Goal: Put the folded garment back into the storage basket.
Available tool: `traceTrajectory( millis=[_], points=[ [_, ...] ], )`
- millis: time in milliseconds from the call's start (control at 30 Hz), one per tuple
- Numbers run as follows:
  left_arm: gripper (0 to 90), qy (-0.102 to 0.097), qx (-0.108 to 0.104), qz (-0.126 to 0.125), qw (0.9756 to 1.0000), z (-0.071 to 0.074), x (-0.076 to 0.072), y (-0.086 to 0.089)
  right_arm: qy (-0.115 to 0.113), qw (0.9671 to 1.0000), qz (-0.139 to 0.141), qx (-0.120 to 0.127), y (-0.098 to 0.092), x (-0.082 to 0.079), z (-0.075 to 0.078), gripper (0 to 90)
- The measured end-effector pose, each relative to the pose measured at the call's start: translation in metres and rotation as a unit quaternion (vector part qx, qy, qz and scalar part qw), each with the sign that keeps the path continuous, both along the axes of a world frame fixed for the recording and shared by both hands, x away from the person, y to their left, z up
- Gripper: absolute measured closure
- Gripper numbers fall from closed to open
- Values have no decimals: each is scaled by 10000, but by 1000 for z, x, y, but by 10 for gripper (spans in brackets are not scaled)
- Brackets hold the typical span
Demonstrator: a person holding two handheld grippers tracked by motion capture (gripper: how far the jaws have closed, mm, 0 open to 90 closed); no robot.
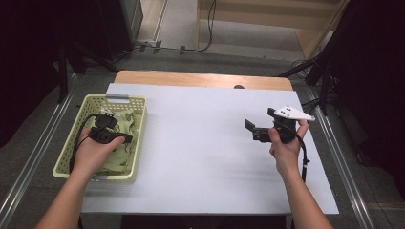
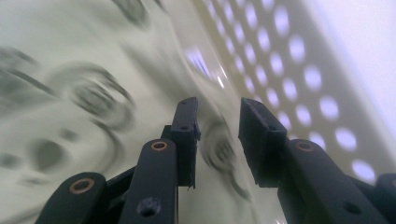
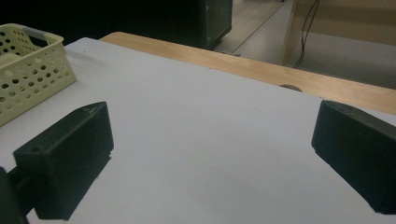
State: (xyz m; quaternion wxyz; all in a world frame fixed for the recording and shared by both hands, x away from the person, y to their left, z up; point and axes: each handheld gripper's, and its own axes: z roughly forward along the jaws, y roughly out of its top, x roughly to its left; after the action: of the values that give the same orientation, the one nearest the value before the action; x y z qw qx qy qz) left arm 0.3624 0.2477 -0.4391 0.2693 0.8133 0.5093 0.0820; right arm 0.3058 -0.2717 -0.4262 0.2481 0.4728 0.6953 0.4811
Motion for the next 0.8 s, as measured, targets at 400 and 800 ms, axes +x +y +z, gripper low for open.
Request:
traceTrajectory(
  millis=[400,800],
  points=[
    [858,-234,70,370,9990,-14,27,-7,-5,9998,-200,-10,-29,-24,-11,0],
    [531,-1016,-842,697,9888,12,7,-5,-68,9996,-261,-99,-47,-40,-15,0]
  ],
)
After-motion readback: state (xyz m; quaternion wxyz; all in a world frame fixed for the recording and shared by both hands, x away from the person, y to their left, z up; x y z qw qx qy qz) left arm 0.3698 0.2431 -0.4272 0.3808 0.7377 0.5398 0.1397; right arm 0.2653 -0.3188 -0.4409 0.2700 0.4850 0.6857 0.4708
